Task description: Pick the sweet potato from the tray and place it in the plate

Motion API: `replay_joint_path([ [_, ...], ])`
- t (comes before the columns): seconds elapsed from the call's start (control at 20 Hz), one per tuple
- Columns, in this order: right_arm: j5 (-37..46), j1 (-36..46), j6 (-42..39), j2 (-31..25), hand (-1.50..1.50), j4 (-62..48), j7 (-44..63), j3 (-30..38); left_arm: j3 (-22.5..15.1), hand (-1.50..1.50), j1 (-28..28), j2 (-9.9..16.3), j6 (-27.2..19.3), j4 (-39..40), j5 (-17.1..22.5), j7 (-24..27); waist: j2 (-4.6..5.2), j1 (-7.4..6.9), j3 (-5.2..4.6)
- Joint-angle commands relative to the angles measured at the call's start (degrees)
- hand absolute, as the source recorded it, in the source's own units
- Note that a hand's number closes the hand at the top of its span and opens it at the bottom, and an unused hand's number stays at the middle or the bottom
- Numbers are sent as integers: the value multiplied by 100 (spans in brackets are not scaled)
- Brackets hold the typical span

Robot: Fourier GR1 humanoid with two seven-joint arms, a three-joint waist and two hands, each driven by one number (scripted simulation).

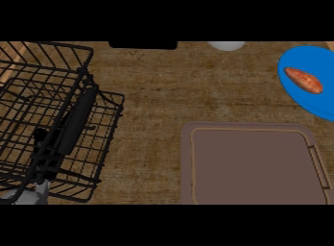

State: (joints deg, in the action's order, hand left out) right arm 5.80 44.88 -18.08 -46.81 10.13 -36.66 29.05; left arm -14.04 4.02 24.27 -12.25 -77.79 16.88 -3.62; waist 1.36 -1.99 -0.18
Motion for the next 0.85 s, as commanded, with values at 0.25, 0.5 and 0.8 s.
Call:
replay_joint_path([
  [0.25, -84, -220, -91, -308, -150, -136, -173, 145, 103, 0, 721, -137, -74, -239, 24, -224, -13, -3, 55],
  [0.5, -5, -464, -175, -545, -150, -168, -313, 106, 266, 0, 585, 87, -9, -287, 60, -113, 1, -49, 63],
  [0.8, 108, -754, -179, -628, -150, -226, -474, 30, 172, 0, 689, 51, 59, -295, 73, -177, 2, -16, 70],
])
